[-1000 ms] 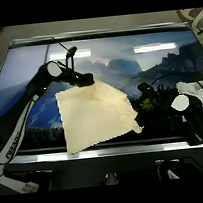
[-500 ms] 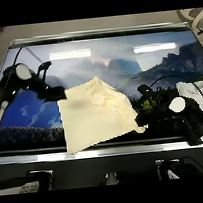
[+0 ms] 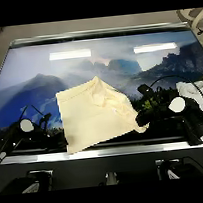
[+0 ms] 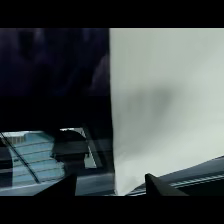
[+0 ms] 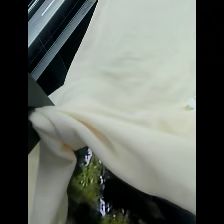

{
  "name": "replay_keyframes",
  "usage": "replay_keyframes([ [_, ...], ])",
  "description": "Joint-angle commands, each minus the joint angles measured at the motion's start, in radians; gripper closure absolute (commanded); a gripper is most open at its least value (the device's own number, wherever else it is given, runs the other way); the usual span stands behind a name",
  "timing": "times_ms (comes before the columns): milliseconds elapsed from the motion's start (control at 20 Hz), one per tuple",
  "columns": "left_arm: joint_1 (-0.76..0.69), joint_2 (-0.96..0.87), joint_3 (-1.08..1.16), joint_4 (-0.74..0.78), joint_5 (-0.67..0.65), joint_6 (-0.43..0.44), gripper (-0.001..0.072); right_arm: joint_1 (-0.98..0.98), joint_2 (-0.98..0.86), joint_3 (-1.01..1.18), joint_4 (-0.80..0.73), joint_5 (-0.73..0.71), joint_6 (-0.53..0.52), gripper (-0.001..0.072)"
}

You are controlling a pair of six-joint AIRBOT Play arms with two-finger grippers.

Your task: Fold the shirts.

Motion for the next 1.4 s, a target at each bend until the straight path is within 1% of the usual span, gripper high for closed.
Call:
replay_keyframes([
  [0,-0.051,0.024,-0.103,-0.115,0.132,-0.003,0.0173,0.001,-0.001,0.0,-0.001,0.016,0.0,0.0688],
  [100,-0.099,0.011,-0.103,-0.158,0.164,0.0,0.0175,0.001,-0.001,0.0,0.0,0.021,0.0,0.0688],
  [200,-0.138,-0.017,-0.103,-0.158,0.182,-0.007,0.0177,0.001,-0.001,0.0,0.0,0.026,0.0,0.0688],
  [250,-0.146,-0.029,-0.103,-0.158,0.192,-0.007,0.0232,0.001,-0.001,0.0,0.0,0.026,0.0,0.0688],
  [300,-0.149,-0.033,-0.103,-0.158,0.211,-0.007,0.0372,0.001,-0.001,0.0,-0.002,0.025,-0.001,0.0688],
  [350,-0.148,-0.032,-0.099,-0.158,0.229,-0.007,0.0535,0.001,0.0,0.0,-0.004,0.025,-0.001,0.0688],
  [400,-0.148,-0.027,-0.083,-0.157,0.235,0.001,0.0678,0.001,0.001,0.001,-0.004,0.023,0.0,0.0688],
  [450,-0.148,-0.02,-0.053,-0.157,0.233,0.015,0.068,0.001,0.006,0.008,-0.005,0.013,-0.001,0.0688],
  [550,-0.148,0.034,0.067,-0.154,0.23,0.101,0.0684,0.001,0.043,0.067,-0.014,0.012,-0.001,0.0689],
  [600,-0.148,0.084,0.165,-0.137,0.23,0.146,0.0684,0.001,0.076,0.128,-0.027,0.012,0.0,0.0689],
  [650,-0.148,0.136,0.28,-0.092,0.231,0.164,0.0684,0.001,0.114,0.203,-0.055,0.0,0.0,0.0689],
  [700,-0.144,0.191,0.43,-0.021,0.232,0.156,0.0684,0.001,0.16,0.301,-0.108,-0.031,0.0,0.0689],
  [800,-0.126,0.274,0.763,0.08,0.268,0.152,0.0684,0.001,0.252,0.524,-0.273,-0.153,0.014,0.0688],
  [900,-0.109,0.322,1.091,0.166,0.385,0.151,0.0684,0.001,0.333,0.744,-0.461,-0.308,0.023,0.0688],
  [950,-0.1,0.332,1.233,0.214,0.446,0.142,0.0684,0.001,0.365,0.833,-0.531,-0.359,0.024,0.0688],
  [1000,-0.091,0.334,1.341,0.261,0.469,0.106,0.0684,0.001,0.395,0.909,-0.576,-0.384,0.038,0.0689],
  [1050,-0.083,0.333,1.419,0.292,0.46,0.069,0.0684,0.001,0.418,0.962,-0.581,-0.377,0.055,0.0689],
  [1150,-0.083,0.337,1.464,0.285,0.392,0.006,0.0684,0.001,0.446,1.009,-0.576,-0.298,0.088,0.0689],
  [1250,-0.083,0.327,1.447,0.283,0.267,-0.004,0.0683,0.001,0.454,1.01,-0.581,-0.204,0.087,0.0688],
  [1350,-0.083,0.315,1.42,0.283,0.195,-0.003,0.0683,0.001,0.448,1.01,-0.586,-0.114,0.083,0.0688],
])
